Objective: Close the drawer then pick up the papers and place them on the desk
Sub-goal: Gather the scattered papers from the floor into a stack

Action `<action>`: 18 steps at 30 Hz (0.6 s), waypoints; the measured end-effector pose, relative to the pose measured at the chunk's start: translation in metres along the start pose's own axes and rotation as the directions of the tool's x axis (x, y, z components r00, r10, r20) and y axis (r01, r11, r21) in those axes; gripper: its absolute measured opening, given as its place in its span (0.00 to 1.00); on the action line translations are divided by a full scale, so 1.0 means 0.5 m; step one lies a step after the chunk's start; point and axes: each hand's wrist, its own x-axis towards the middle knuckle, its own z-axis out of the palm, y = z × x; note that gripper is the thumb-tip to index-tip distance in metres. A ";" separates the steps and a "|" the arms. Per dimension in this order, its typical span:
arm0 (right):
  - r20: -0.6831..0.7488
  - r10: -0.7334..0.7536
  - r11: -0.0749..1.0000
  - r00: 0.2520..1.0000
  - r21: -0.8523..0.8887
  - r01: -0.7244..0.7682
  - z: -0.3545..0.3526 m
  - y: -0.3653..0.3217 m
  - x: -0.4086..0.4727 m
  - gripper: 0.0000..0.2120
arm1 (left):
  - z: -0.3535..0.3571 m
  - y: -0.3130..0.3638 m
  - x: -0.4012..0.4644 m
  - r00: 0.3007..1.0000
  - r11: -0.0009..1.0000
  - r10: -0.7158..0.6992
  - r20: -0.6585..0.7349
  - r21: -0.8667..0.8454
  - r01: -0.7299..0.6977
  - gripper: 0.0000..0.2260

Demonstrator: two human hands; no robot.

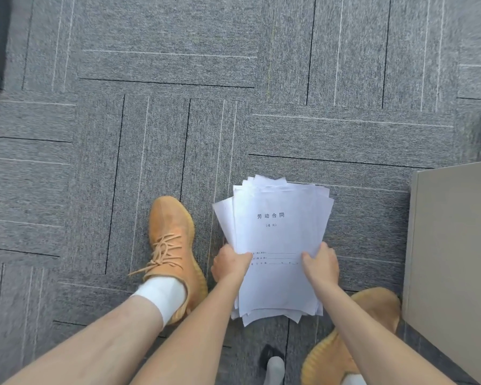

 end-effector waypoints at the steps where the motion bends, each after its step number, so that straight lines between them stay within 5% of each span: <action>1: 0.014 0.008 1.000 1.000 0.004 -0.008 0.000 -0.002 0.001 0.12 | 0.001 0.002 -0.002 1.000 1.000 0.007 0.018 0.011 -0.007 0.20; 8: 0.087 0.074 0.981 0.994 0.175 -0.088 -0.011 -0.011 0.000 0.12 | -0.007 0.004 -0.007 0.974 0.938 0.094 0.204 -0.346 -0.018 0.17; 16: 0.159 -0.004 0.921 0.987 0.386 -0.058 -0.127 -0.064 -0.050 0.12 | -0.123 0.075 -0.072 0.922 0.902 0.274 0.272 -0.404 -0.149 0.20; 18: 0.120 -0.051 0.907 0.991 0.422 -0.005 -0.191 -0.104 -0.091 0.13 | -0.183 0.122 -0.130 0.917 0.887 0.323 0.236 -0.414 -0.205 0.13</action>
